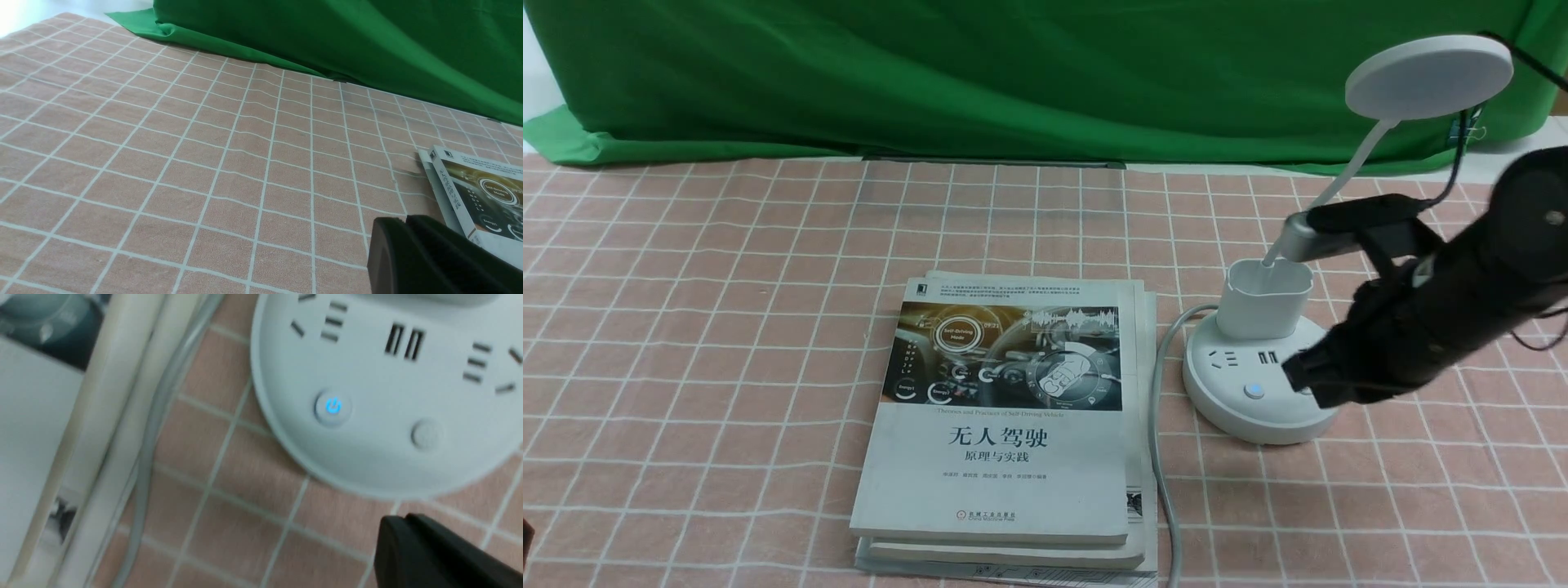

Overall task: Turn on the table lamp on the pink coffee tablecloth with your hand.
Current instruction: 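Press the button on the base of the white desk lamp with the right gripper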

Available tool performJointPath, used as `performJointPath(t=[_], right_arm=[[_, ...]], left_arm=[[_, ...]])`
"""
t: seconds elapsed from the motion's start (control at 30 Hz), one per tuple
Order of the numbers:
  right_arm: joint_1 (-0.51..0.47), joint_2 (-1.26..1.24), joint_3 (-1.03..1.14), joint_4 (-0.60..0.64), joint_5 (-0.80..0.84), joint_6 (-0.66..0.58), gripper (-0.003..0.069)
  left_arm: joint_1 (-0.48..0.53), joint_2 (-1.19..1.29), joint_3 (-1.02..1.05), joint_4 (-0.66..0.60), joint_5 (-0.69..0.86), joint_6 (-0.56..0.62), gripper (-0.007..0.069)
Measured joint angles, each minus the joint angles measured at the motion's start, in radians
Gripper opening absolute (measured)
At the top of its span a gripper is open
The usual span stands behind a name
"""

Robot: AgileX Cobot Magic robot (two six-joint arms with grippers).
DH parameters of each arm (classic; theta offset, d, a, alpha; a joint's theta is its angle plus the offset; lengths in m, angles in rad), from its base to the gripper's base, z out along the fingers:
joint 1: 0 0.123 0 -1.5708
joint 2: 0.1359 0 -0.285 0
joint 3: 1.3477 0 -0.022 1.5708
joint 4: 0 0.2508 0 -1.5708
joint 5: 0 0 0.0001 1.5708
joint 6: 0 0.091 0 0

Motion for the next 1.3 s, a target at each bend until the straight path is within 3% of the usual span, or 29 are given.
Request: performJointPath(t=[0.27, 1.3], right_arm=[[-0.022, 0.136, -0.086, 0.0, -0.008, -0.001, 0.0032], [-0.049, 0.2, -0.113, -0.001, -0.025, 0.019, 0.0033]], left_arm=[[0.0, 0.0, 0.0, 0.0, 0.0, 0.0, 0.0019], [0.0, 0.0, 0.0, 0.0, 0.0, 0.0, 0.0019]])
